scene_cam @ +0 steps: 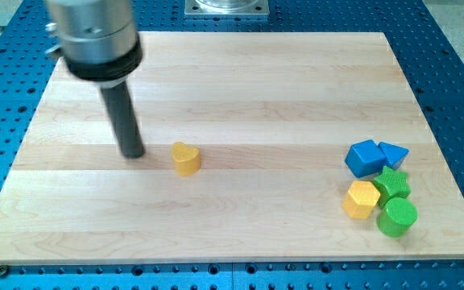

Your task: Keep heart above hexagon

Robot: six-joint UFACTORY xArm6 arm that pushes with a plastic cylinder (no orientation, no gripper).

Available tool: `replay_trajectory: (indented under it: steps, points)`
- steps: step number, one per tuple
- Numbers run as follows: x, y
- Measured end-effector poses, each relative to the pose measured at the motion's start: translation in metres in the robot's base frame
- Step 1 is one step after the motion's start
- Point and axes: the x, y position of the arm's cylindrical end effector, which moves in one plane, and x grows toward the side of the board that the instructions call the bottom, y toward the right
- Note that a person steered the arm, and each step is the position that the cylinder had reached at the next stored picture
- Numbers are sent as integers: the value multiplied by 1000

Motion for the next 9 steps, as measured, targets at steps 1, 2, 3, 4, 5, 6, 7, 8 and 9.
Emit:
replay_trajectory:
  steps: [1,2,3,4,5,6,7,8,9]
  points:
    - [23,55]
    - [37,93]
    - [28,5]
    - [8,45]
    - [5,137]
    - [39,245]
    - [38,224]
    - [1,184]
    - [-13,206]
